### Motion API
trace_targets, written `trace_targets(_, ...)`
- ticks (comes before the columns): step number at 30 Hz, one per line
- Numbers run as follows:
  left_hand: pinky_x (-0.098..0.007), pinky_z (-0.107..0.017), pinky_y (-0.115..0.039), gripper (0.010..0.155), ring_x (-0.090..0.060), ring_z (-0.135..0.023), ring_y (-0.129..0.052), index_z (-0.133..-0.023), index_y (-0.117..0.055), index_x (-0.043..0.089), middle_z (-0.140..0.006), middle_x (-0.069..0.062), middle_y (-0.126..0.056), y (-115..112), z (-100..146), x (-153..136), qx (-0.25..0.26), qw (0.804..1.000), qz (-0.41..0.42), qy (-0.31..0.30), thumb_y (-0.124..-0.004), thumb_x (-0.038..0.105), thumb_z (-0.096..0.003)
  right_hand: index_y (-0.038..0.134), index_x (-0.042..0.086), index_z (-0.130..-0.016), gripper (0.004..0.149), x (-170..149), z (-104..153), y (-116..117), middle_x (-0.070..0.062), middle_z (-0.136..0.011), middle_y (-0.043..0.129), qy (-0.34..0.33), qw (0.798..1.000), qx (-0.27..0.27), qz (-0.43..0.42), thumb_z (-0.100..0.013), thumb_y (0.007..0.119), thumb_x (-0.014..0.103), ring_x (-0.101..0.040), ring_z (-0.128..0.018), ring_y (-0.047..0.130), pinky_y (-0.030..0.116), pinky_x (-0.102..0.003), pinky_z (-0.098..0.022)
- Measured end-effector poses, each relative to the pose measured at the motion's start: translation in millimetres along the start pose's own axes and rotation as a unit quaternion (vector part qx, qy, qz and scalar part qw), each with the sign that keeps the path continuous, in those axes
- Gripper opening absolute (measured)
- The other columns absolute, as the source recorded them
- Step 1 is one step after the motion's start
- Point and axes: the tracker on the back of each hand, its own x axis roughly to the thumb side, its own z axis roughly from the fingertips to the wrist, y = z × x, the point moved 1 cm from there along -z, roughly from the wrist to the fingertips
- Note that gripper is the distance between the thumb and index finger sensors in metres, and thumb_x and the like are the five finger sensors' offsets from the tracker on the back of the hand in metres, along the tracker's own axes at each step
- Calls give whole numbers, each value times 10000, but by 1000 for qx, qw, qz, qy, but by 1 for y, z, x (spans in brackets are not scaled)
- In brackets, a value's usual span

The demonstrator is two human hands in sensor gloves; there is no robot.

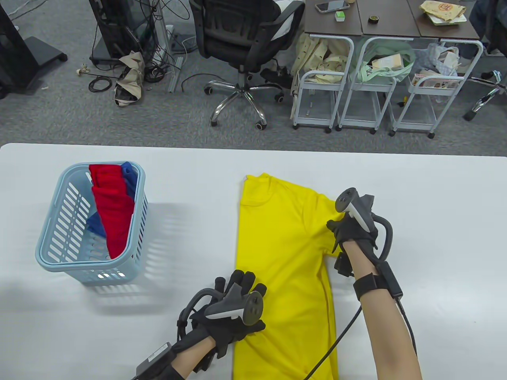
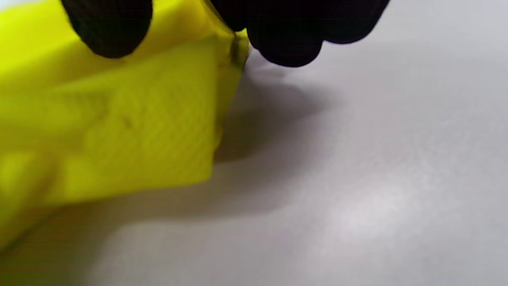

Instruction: Roll t-shirt into tight roll

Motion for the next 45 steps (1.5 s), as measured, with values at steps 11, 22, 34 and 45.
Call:
trace_targets(11,-661,-723,-14,798,-388,-1008,215,-1011,219,316,-1065,-79,309,-5,-4,-5,-39,998,36,-15,-248,701,-490,651,149,-1016,553,13,8,-9,-22,-806,878,-15,997,-15,-69,-548,842,374,-91,-526,1000,844,-370,-482)
trace_targets(22,-661,-719,-6,800,-388,-1004,222,-1013,219,318,-1063,-76,314,-3,-4,-5,-41,998,41,-17,-256,700,-494,540,171,-1121,619,54,104,-74,-69,-1010,763,-299,929,26,-217,-611,702,483,-250,-774,926,756,-469,-595)
trace_targets(34,-660,-763,-93,791,-376,-1064,131,-1052,148,352,-1124,-66,227,2,-5,-21,-10,999,30,10,-289,704,-494,235,114,-1157,784,86,107,57,-195,-1173,177,-311,934,129,122,-585,580,524,-491,-1080,189,417,-636,-722)
trace_targets(45,-663,-770,-125,760,-385,-1089,71,-1040,154,348,-1154,-81,169,0,-6,-73,10,992,94,84,-262,674,-494,-89,199,-1074,786,127,59,51,-101,-1124,-136,-256,941,119,188,-603,408,586,-416,-1061,-89,239,-598,-773)
